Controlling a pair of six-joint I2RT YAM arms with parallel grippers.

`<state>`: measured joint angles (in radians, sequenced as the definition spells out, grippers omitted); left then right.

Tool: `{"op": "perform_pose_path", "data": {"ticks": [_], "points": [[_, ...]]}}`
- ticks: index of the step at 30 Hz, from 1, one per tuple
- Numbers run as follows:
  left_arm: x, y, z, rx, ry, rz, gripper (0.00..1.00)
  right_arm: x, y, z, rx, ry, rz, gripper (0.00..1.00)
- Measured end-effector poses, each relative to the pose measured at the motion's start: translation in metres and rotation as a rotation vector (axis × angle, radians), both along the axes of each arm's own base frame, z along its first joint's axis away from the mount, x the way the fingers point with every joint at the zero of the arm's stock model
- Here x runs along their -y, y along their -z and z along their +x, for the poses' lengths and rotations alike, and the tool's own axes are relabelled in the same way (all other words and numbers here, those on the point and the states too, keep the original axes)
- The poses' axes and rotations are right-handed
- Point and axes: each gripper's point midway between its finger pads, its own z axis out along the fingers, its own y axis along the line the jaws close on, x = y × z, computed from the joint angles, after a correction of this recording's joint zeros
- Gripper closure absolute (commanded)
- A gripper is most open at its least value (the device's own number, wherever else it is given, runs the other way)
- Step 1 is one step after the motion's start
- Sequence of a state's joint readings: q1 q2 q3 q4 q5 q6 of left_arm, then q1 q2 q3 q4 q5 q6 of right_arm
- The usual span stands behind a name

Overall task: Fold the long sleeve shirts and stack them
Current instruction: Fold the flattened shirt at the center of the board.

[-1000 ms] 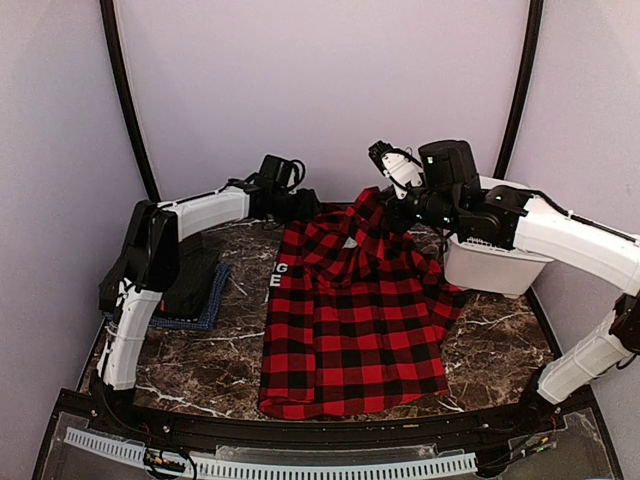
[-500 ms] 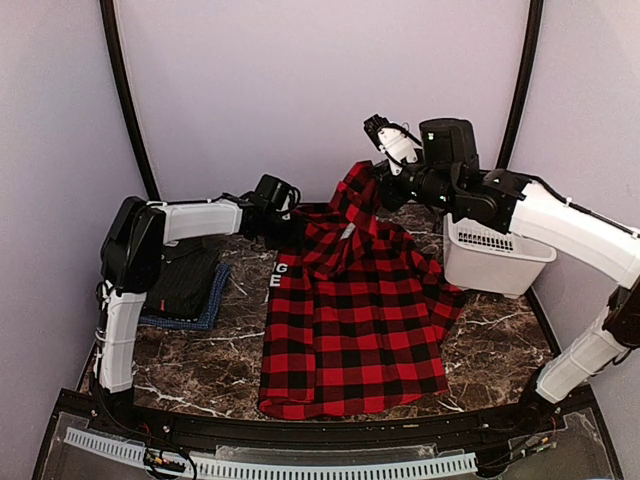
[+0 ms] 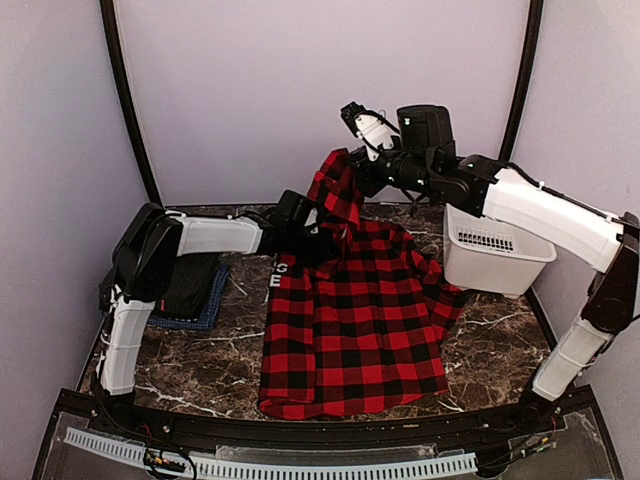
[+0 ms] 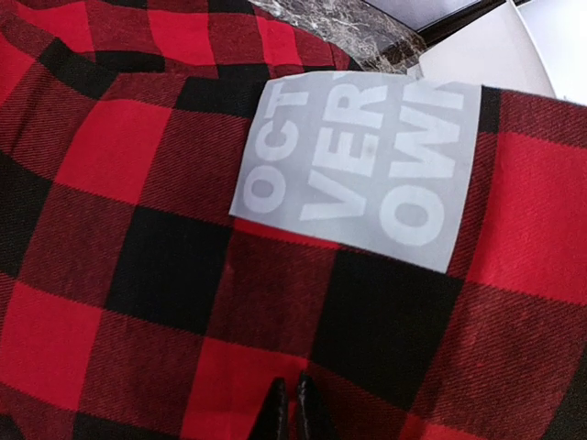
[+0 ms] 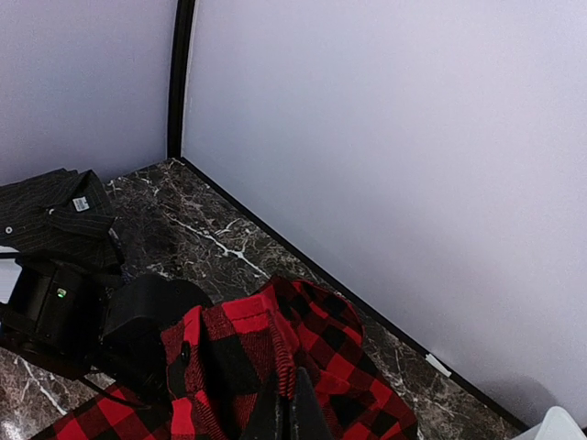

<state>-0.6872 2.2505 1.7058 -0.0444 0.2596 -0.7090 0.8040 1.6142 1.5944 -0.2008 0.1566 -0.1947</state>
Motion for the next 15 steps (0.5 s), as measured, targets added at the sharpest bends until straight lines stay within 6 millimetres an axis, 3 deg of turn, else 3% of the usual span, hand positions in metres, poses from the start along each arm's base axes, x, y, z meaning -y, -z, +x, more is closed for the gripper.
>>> {"op": "perform_pose_path", "data": {"ticks": [9, 15], "points": [[0.027, 0.026, 0.025, -0.031, -0.008, -0.113, 0.95, -0.018, 0.009, -0.007, -0.076, -0.080, 0.057, 1.00], [0.035, 0.032, 0.037, -0.040, -0.029, -0.158, 0.95, -0.027, 0.023, -0.016, -0.127, -0.129, 0.078, 1.00]]}}
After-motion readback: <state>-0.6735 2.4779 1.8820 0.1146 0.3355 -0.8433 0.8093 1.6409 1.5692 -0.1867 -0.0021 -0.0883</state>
